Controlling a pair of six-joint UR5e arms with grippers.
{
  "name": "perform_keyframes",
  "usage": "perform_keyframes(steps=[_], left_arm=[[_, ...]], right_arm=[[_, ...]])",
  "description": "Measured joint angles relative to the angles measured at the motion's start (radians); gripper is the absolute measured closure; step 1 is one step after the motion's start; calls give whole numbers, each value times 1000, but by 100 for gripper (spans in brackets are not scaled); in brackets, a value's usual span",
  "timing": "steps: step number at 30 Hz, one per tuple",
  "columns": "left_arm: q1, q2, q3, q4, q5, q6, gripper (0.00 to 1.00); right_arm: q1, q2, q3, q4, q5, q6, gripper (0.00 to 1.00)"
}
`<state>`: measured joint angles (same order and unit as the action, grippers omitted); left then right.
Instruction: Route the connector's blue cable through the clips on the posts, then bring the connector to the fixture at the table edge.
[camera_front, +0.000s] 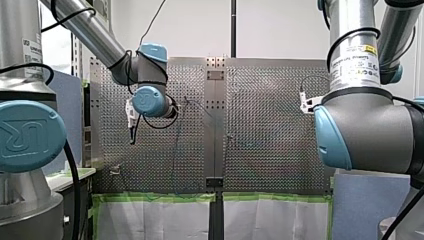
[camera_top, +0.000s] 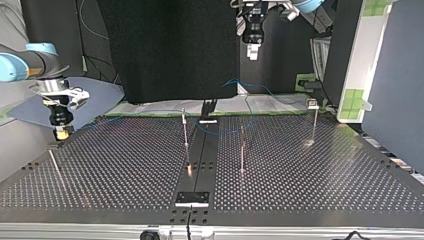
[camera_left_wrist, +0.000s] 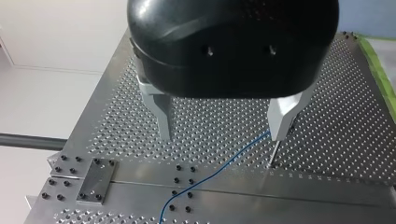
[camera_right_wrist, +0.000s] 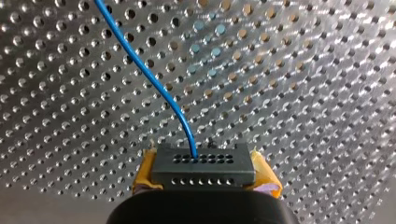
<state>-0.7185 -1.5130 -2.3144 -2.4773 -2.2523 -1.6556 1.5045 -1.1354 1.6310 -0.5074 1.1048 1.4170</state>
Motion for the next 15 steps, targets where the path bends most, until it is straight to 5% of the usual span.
perform_keyframes(steps=[15], left_arm=[[0,0,0,-2,-14,17,0]], right_arm=[[-28,-1,-37,70,-100,18,100]])
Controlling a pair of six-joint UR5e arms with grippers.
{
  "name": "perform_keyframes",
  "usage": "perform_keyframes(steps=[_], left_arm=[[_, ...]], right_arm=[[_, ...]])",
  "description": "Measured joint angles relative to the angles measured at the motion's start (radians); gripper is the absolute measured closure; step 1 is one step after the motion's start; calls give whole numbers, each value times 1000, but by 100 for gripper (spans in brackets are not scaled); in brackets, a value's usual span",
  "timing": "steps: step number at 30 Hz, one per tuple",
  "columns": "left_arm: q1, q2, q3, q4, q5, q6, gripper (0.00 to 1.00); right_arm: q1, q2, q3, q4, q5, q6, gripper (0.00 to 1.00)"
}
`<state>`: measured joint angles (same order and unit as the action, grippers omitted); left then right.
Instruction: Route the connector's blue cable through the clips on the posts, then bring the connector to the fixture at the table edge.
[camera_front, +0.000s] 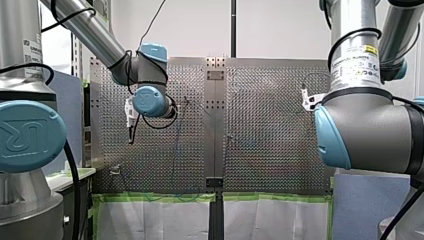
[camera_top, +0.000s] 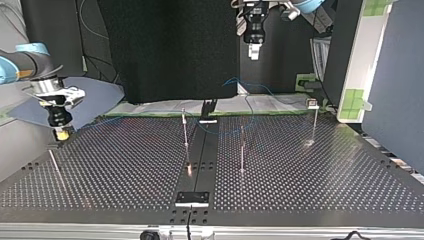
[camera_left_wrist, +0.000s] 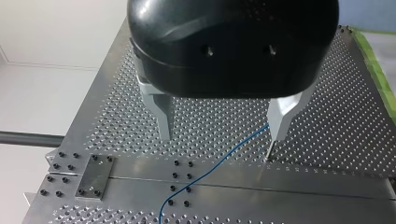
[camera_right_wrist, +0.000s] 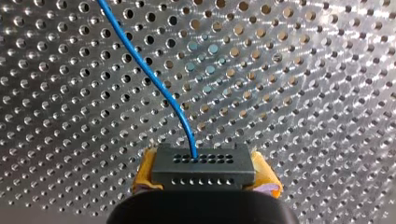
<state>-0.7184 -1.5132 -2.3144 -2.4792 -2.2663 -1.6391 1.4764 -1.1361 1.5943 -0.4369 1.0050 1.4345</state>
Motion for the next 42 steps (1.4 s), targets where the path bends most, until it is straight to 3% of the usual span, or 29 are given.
perform_keyframes(steps=[15,24,31,42], left_arm=[[0,-1,1,0,0,2,0],[0,0,1,0,0,4,0],[0,0,1,0,0,5,0],[-3,0,1,0,0,5,0]], right_arm=[[-38,0,-9,1,30,53,100],[-42,1,-24,-16,32,99,100],[-35,3,-43,-8,30,106,100],[-18,35,-66,6,29,103,100]])
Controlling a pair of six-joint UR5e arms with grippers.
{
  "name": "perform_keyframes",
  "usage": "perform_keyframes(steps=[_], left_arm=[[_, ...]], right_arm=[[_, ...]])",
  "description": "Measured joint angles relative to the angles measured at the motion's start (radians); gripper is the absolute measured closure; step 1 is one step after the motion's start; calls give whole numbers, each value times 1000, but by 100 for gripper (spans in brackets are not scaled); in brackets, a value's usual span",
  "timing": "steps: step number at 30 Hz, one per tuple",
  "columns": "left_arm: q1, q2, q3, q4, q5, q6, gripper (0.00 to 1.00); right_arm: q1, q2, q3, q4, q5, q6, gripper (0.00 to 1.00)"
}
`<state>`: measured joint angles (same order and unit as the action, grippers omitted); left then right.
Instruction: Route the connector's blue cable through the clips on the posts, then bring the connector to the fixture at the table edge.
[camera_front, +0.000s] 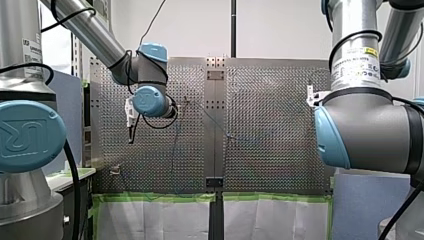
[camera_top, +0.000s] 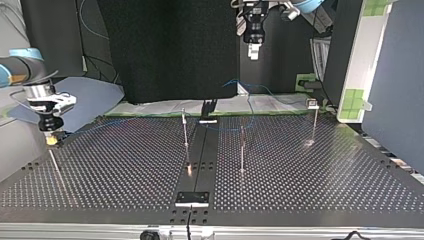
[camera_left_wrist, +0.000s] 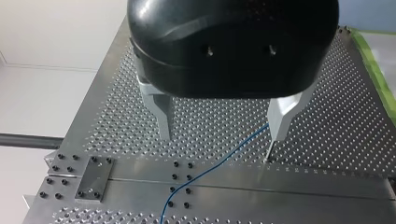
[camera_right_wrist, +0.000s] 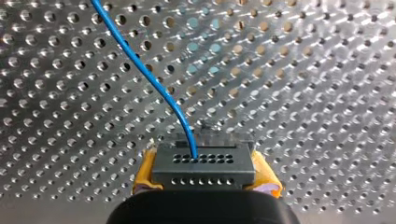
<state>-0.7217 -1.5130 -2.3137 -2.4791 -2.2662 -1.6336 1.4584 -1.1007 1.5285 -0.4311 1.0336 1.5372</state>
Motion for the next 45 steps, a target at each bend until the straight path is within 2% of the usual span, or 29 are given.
perform_keyframes(steps=[13,30,37,38,39,40,41,42,43,45], left_arm=[[-1,0,0,0,0,0,0],[0,0,-1,-1,0,0,0],[1,0,-1,-1,0,0,0],[1,0,-1,-1,0,0,0],[1,0,-1,-1,0,0,0],[1,0,-1,-2,0,0,0],[1,0,-1,-1,0,0,0],[1,0,-1,-1,0,0,0],[1,0,0,-1,0,0,0],[2,0,0,0,0,0,0]], right_arm=[[12,31,-38,25,-2,-8,100],[17,32,-69,37,-15,-6,100],[17,33,-70,33,-20,0,100],[17,33,-70,33,-20,1,68],[17,33,-70,33,-20,2,68],[17,33,-70,33,-20,2,43],[17,32,-70,33,-19,2,9],[17,32,-70,32,-19,1,9],[18,31,-71,32,-18,1,0],[20,31,-71,29,-17,2,0]])
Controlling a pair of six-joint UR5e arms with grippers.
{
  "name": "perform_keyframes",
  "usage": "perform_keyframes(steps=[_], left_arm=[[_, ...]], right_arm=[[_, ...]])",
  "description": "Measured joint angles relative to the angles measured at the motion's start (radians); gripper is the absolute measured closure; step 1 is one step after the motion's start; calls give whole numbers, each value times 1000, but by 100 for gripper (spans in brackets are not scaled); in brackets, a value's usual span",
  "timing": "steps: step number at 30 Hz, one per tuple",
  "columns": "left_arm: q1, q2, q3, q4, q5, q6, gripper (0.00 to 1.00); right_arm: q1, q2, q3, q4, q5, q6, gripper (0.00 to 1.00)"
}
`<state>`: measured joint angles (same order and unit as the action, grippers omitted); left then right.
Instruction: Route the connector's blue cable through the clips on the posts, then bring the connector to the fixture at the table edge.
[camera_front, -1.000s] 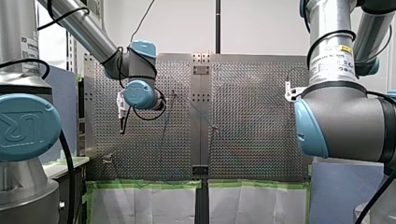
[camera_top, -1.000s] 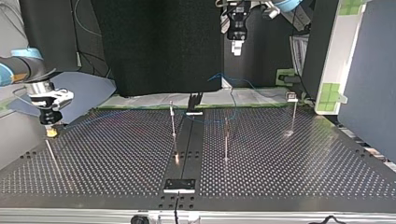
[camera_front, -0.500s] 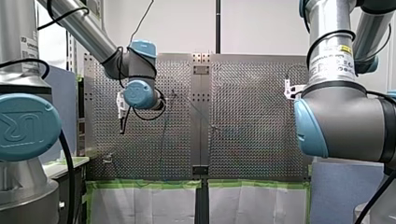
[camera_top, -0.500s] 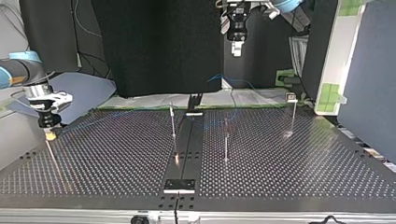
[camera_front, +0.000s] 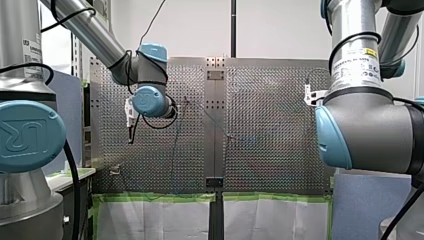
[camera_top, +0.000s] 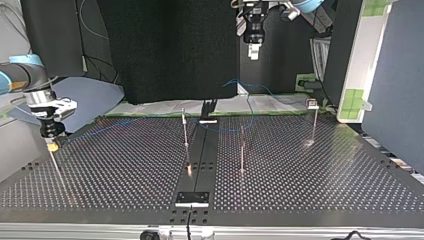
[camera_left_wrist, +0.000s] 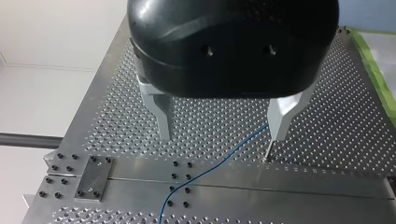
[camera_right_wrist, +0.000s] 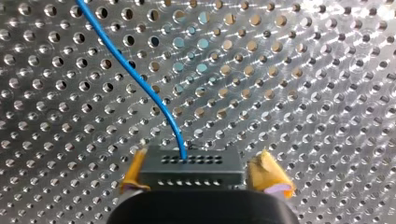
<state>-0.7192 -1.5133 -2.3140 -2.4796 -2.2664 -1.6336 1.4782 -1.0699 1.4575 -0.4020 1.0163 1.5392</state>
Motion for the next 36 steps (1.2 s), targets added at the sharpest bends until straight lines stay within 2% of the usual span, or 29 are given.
perform_keyframes(steps=[13,20,36], left_arm=[[0,0,0,0,0,0,0],[0,0,0,0,0,0,0],[0,-1,0,-1,0,0,0]], right_arm=[[4,3,1,-10,33,14,0],[6,5,1,-4,63,21,0],[7,6,2,1,70,29,0]])
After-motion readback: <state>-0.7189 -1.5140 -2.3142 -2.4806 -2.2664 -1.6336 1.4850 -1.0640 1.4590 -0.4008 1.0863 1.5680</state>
